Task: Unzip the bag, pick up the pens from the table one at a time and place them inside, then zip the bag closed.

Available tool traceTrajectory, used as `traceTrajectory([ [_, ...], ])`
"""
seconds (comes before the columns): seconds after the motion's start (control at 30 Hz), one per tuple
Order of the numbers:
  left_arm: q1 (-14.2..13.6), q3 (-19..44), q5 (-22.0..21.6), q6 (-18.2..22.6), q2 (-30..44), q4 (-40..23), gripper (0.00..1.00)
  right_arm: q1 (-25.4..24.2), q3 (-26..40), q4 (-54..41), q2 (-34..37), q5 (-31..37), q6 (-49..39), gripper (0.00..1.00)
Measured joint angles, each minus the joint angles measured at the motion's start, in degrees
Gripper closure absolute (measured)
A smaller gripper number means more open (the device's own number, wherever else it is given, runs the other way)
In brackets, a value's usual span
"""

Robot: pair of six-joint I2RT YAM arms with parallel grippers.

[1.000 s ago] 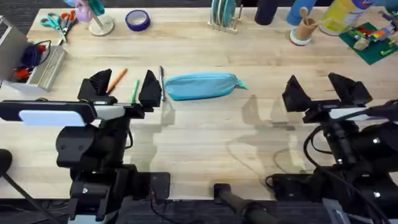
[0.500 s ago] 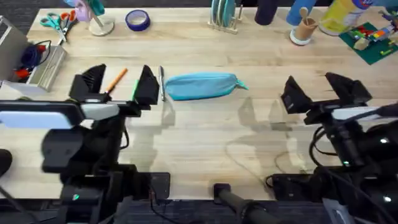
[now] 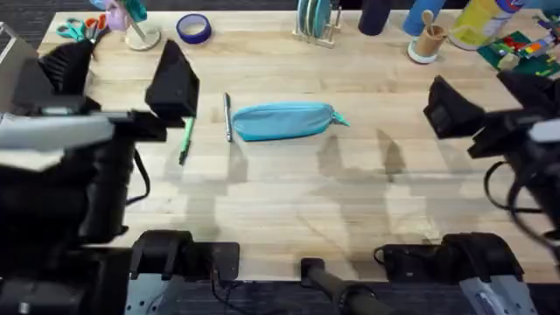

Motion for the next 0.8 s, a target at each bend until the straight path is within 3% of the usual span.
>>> traceTrajectory([
  [0.17, 0.0, 6.9, 0.6, 0.0, 9.1, -2.9, 0.009, 0.0, 9.5, -6.4, 11.1, 0.0, 0.0, 0.005],
  [0.53, 0.0, 24.4, 4.5, 0.0, 31.6, -24.7, 0.009, 0.0, 26.2, -21.9, 34.8, 0.0, 0.0, 0.005],
  [0.8, 0.0, 30.9, 5.7, 0.0, 41.2, -28.5, 0.008, 0.0, 33.7, -28.5, 47.0, -0.2, 0.0, 0.005],
])
